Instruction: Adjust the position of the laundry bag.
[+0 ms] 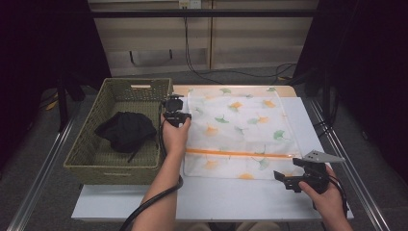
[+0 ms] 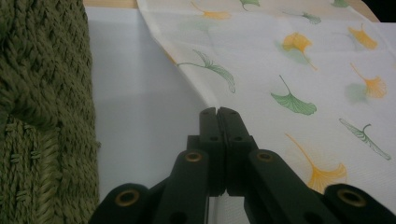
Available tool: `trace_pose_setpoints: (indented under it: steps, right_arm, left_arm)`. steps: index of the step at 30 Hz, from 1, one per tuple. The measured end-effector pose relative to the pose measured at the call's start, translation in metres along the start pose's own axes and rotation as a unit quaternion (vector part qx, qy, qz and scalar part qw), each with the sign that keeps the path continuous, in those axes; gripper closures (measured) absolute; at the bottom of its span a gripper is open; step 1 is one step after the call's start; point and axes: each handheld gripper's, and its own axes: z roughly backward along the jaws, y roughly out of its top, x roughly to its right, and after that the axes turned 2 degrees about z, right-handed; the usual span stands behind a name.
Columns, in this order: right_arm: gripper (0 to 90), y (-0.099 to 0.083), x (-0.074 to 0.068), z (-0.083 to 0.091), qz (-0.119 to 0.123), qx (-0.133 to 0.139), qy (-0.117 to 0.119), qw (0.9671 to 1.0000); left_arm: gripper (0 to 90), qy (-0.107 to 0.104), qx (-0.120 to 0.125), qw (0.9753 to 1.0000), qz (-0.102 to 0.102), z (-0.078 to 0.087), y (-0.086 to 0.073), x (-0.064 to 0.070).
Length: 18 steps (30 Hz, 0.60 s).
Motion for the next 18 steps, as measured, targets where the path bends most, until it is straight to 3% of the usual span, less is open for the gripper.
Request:
trace_pose_setpoints:
  steps: [5,8,9,18]
  right_arm:
    - [5.2,0.0001,0.0004,0.0008,0.001,0.000,-0.001,1.0000]
    - [5.2,-0.0001,0.0009,0.0011,0.000,0.001,-0.001,1.0000]
    - [5.2,-0.0001,0.0009,0.0011,0.000,0.002,-0.003,1.0000]
    - [5.2,0.0000,0.0018,0.0011,0.000,0.003,-0.004,1.0000]
  left_arm:
    - [81.8,0.013,0.008,0.9999,0.004,0.0007,0.0001,0.0019]
    - [70.3,0.021,0.012,0.9997,-0.004,0.0014,0.0007,0.0037]
    - [67.8,0.020,0.008,0.9997,-0.012,0.0018,0.0007,0.0035]
    - [42.9,0.006,0.016,0.9998,-0.009,0.0017,-0.0023,0.0069]
